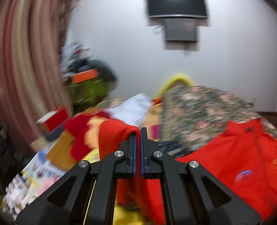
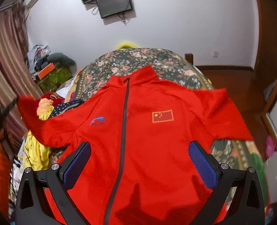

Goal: Fold large clothes

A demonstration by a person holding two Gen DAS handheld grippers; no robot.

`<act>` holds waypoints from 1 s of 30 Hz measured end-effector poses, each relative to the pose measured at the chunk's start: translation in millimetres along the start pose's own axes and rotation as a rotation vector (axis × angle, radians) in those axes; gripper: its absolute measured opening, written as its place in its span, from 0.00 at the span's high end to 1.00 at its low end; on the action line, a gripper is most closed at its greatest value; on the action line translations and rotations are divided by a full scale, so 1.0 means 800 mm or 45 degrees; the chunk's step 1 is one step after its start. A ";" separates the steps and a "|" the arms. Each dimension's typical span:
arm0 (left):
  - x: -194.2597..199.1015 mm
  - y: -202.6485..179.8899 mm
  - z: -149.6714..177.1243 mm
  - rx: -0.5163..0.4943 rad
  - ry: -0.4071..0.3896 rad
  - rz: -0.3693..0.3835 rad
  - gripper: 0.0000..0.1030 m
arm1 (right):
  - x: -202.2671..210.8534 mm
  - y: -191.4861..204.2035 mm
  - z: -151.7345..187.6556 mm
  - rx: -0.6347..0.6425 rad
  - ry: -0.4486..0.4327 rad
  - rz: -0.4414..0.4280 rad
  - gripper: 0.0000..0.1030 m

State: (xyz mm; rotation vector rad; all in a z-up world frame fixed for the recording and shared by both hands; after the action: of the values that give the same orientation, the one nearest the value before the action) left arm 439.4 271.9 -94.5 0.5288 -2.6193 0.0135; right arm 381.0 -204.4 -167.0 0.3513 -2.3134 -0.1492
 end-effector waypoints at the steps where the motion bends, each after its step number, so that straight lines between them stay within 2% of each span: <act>1: 0.000 -0.022 -0.005 -0.017 -0.002 0.044 0.98 | 0.002 -0.001 -0.002 0.020 -0.005 0.005 0.00; 4: -0.008 -0.114 -0.017 -0.113 0.021 0.207 0.98 | 0.007 -0.007 -0.008 0.088 -0.020 0.024 0.00; 7: -0.018 -0.196 0.001 -0.206 0.095 0.333 0.98 | 0.004 -0.020 -0.008 0.111 -0.007 0.029 0.00; 11: -0.032 -0.303 0.069 -0.340 0.276 0.503 0.98 | -0.009 -0.042 -0.003 0.099 0.042 0.017 0.00; 15: -0.031 -0.383 0.139 -0.477 0.452 0.611 0.98 | -0.022 -0.066 0.007 0.065 0.095 0.010 0.00; 19: -0.024 -0.432 0.197 -0.589 0.565 0.647 0.98 | -0.031 -0.081 0.016 0.068 0.129 0.032 0.00; 25: -0.019 -0.431 0.234 -0.573 0.679 0.687 0.96 | -0.035 -0.084 0.022 0.098 0.161 0.066 0.00; 28: -0.007 -0.423 0.242 -0.574 0.709 0.718 0.80 | -0.033 -0.074 0.020 0.121 0.160 0.073 0.00; 30: 0.004 -0.410 0.244 -0.562 0.722 0.728 0.57 | -0.031 -0.063 0.016 0.143 0.155 0.075 0.00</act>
State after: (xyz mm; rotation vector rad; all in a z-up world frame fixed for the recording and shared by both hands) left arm 471.7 -52.0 -293.9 -0.3403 -2.0356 -0.1970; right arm 398.3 -245.1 -203.7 0.3389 -2.2137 0.0306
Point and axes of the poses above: each gripper's, at about its wrist camera, not at the fingertips, and x roughly against the way its jaws point, y to its left, z to its underside, the point moved 6 cm from there along -x, roughly the way its jaws point, and after that the axes turned 2 degrees about y, right-handed, at the moved point
